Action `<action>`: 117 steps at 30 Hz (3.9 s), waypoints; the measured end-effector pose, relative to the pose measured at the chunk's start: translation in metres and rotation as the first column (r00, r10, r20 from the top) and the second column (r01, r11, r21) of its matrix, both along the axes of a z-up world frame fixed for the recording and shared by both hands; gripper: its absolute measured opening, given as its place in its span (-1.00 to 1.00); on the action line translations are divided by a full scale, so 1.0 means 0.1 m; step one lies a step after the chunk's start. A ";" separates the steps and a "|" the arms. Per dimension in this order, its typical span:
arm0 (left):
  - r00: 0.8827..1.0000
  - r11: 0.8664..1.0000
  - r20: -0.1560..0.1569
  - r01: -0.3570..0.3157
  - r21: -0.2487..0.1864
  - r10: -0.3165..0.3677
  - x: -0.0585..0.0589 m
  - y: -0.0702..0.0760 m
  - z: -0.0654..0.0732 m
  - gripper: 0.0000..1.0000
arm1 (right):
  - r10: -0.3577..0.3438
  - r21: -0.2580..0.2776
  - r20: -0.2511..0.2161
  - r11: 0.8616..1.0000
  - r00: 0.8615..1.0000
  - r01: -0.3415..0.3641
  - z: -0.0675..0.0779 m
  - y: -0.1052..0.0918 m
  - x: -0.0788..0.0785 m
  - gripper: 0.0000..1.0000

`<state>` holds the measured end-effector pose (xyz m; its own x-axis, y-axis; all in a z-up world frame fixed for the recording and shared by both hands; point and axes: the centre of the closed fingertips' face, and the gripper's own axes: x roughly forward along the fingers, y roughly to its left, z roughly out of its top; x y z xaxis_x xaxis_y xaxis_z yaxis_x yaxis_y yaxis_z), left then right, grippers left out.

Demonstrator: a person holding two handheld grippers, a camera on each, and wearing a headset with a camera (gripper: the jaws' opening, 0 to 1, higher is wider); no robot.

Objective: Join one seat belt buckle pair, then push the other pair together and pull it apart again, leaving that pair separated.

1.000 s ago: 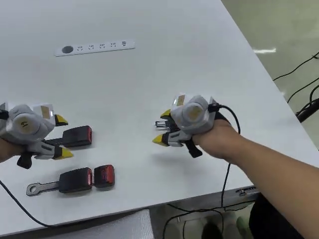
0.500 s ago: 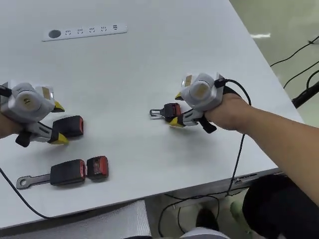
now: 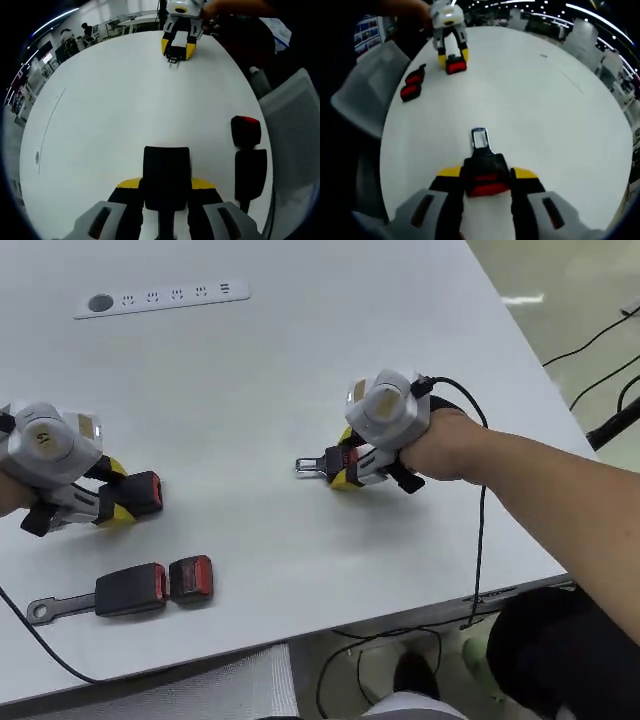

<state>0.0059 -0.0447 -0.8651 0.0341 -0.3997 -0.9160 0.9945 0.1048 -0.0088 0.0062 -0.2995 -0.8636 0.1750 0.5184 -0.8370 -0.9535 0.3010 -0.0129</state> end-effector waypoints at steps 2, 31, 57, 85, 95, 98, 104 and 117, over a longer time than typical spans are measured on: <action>1.000 1.000 -0.003 0.000 -0.001 0.000 0.02 0.00 -0.01 -0.33 | 0.009 0.001 0.004 1.000 1.000 -0.009 0.00 0.00 0.00 -0.29; 1.000 0.999 0.007 0.015 0.032 -0.015 0.05 0.02 -0.03 -0.33 | -0.065 0.080 0.017 0.995 0.998 0.064 0.00 0.01 0.03 -0.27; 0.999 0.998 0.004 0.032 0.047 -0.032 0.06 0.02 -0.04 -0.33 | 0.011 0.125 0.028 0.992 1.000 -0.014 0.01 0.65 0.03 -0.27; 0.999 0.997 0.005 0.048 0.054 -0.049 0.03 0.00 -0.02 -0.33 | 0.085 0.175 0.072 0.980 0.994 -0.097 -0.03 1.70 0.12 -0.28; 0.999 0.997 0.002 0.047 0.063 -0.047 0.04 0.01 -0.02 -0.33 | 0.129 0.159 0.091 0.977 0.987 -0.143 -0.06 1.85 0.13 -0.28; 0.999 0.997 0.001 0.047 0.066 -0.047 0.04 0.01 -0.02 -0.33 | 0.142 0.144 0.098 0.977 0.985 -0.155 -0.06 1.87 0.13 -0.28; 0.999 0.996 0.002 0.049 0.071 -0.049 0.04 0.01 -0.01 -0.33 | 0.148 0.147 0.106 0.976 0.983 -0.163 -0.06 1.86 0.12 -0.28; 0.998 0.994 0.001 0.064 0.086 -0.065 0.04 -0.01 -0.02 -0.33 | 0.141 0.180 0.119 0.970 0.983 -0.161 -0.03 1.97 0.08 -0.30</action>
<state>0.0094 -0.0452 -0.8667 0.0146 -0.3212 -0.9469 0.9992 0.0408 0.0015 0.0144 -0.1029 -0.8665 0.1640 0.6917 -0.7034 -0.9845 0.1601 -0.0720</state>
